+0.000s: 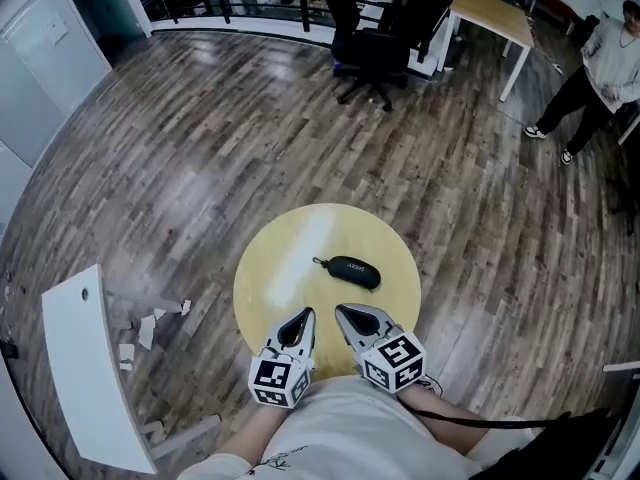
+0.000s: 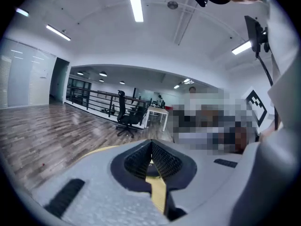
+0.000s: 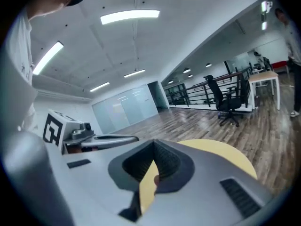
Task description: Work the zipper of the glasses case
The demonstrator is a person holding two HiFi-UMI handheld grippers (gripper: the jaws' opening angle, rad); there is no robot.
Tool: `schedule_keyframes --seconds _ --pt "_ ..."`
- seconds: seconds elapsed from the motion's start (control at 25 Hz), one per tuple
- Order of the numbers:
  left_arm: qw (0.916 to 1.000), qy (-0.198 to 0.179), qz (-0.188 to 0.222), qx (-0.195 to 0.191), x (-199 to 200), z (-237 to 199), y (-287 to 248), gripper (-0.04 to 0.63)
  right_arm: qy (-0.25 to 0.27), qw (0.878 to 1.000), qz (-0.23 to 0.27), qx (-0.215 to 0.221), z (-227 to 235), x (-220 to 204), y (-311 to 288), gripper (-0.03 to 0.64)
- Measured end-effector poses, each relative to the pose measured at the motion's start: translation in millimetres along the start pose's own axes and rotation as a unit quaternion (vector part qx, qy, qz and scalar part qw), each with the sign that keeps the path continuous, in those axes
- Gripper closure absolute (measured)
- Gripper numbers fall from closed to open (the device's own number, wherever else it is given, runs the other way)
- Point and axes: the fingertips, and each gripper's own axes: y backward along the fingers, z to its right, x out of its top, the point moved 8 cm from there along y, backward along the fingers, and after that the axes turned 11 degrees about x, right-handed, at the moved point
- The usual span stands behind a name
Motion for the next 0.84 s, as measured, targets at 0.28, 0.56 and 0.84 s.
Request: schedule_keyframes --seconds 0.28,0.56,0.84 --pt "0.9995 -0.007 0.020 0.023 12 -3 1 0.588 0.022 0.999 -0.003 0.026 -15 3 -11 0.617" --pt "0.9992 -0.022 0.031 0.011 14 6 4 0.588 0.020 1.000 0.007 0.007 -14 -1 2 0.617" --pt "0.9995 -0.022 0.023 -0.006 7 19 10 0.588 0.016 1.000 0.007 -0.001 -16 -6 13 0.617"
